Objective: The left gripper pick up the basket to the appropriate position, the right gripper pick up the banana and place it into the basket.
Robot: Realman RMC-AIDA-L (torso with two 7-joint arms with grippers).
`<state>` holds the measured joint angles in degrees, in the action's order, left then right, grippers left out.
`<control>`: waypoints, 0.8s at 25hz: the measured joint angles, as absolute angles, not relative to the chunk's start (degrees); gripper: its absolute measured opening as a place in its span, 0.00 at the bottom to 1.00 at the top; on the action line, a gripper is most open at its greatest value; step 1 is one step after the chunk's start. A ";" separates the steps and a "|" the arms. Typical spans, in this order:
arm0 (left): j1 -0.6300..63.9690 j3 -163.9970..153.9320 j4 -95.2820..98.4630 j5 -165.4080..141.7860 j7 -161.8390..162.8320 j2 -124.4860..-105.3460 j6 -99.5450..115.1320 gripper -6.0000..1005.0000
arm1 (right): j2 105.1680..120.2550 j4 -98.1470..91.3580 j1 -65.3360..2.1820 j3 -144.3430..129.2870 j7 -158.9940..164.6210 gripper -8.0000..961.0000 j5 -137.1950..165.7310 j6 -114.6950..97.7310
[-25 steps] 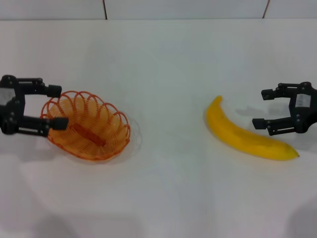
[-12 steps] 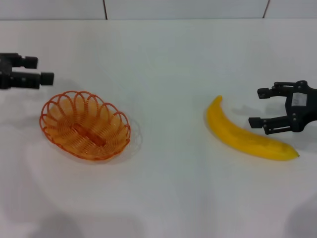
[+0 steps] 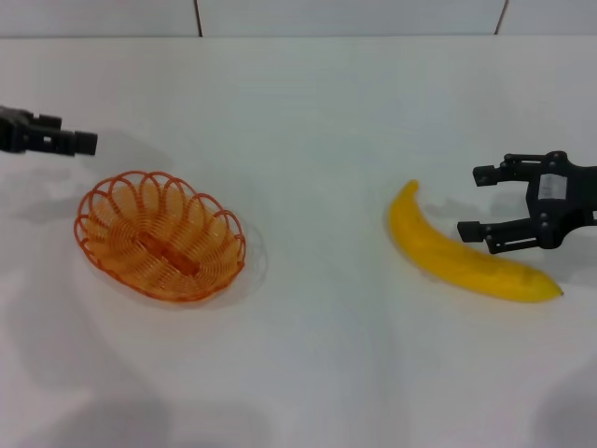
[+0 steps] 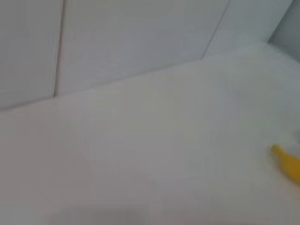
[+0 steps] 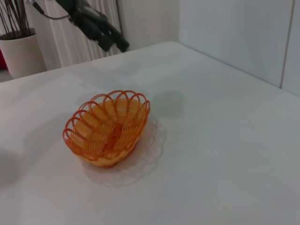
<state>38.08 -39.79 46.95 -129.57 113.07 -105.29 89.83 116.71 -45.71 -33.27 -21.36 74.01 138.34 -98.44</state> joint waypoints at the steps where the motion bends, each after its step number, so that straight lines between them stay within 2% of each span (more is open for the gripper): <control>1: 38.48 -39.89 46.75 -131.20 113.36 -105.48 89.04 0.84 | 116.70 -45.61 -33.31 -21.36 73.99 0.93 138.36 -98.44; 4: 39.94 -40.14 46.36 -137.40 114.43 -106.88 85.25 0.84 | 116.67 -45.53 -33.36 -21.64 73.98 0.93 138.42 -98.43; 11: 40.93 -40.42 46.15 -140.57 114.25 -108.16 82.50 0.84 | 116.72 -45.52 -33.41 -21.99 73.98 0.93 138.50 -98.35; 20: 41.65 -42.58 46.06 -144.29 114.24 -110.97 78.56 0.84 | 116.72 -44.81 -33.52 -21.97 73.98 0.93 138.66 -98.34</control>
